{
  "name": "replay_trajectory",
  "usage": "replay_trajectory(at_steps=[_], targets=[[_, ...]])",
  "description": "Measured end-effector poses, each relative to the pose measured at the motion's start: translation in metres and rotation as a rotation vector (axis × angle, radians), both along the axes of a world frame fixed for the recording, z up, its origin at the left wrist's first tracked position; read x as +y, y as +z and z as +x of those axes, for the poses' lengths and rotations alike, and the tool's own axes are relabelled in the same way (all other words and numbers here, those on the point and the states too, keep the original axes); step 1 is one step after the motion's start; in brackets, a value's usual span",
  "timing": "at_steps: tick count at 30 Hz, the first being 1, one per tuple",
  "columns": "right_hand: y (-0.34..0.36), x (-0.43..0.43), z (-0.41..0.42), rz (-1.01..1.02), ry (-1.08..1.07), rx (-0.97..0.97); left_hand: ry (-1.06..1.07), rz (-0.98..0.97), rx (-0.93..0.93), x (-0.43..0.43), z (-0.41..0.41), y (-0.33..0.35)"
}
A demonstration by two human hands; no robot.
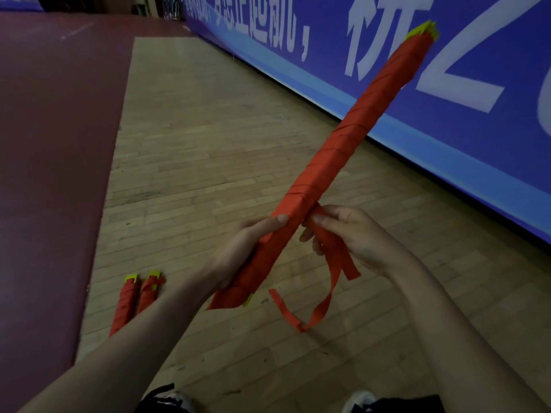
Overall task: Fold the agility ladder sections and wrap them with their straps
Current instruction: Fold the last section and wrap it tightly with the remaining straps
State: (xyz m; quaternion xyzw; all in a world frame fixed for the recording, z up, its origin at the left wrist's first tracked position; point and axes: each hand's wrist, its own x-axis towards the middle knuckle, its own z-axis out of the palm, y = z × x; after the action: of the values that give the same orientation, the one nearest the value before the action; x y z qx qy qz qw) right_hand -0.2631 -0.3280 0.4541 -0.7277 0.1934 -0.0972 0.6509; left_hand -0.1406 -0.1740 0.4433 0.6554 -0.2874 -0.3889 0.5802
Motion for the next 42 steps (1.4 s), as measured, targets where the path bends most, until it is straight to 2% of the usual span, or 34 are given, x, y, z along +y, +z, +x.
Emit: replay_trajectory(at_steps=[7,11,14,18,22,27,32,36,38,40,42], targets=[[-0.009,0.004,0.008,-0.116,-0.235,-0.009,0.033,-0.02,-0.029,-0.001,-0.003,-0.002],[-0.014,0.001,0.01,-0.317,-0.35,0.015,0.088,-0.03,-0.045,-0.004,-0.005,-0.004],[-0.014,-0.001,0.008,-0.379,-0.363,0.006,0.119,-0.036,-0.034,-0.005,-0.005,-0.005],[-0.011,-0.001,0.006,-0.367,-0.36,-0.02,0.141,-0.063,0.056,-0.007,-0.006,-0.006],[-0.011,0.003,0.01,-0.472,-0.323,-0.045,0.182,-0.049,0.024,-0.01,-0.006,-0.009],[-0.011,0.014,0.014,-0.41,-0.362,-0.035,0.261,-0.032,-0.209,-0.014,-0.004,-0.02],[-0.014,0.022,0.021,-0.451,-0.405,0.003,0.326,-0.057,-0.564,-0.018,-0.011,-0.04],[-0.017,0.02,0.021,-0.376,-0.438,-0.004,0.337,-0.03,-0.878,-0.015,-0.016,-0.04],[-0.017,0.019,0.02,-0.294,-0.442,-0.024,0.281,-0.026,-0.961,-0.013,-0.018,-0.039],[-0.012,0.016,0.017,-0.188,-0.468,-0.064,0.172,-0.061,-0.838,-0.013,-0.019,-0.033],[-0.007,0.013,0.013,-0.066,-0.465,-0.11,0.056,-0.107,-0.504,-0.013,-0.018,-0.018]])
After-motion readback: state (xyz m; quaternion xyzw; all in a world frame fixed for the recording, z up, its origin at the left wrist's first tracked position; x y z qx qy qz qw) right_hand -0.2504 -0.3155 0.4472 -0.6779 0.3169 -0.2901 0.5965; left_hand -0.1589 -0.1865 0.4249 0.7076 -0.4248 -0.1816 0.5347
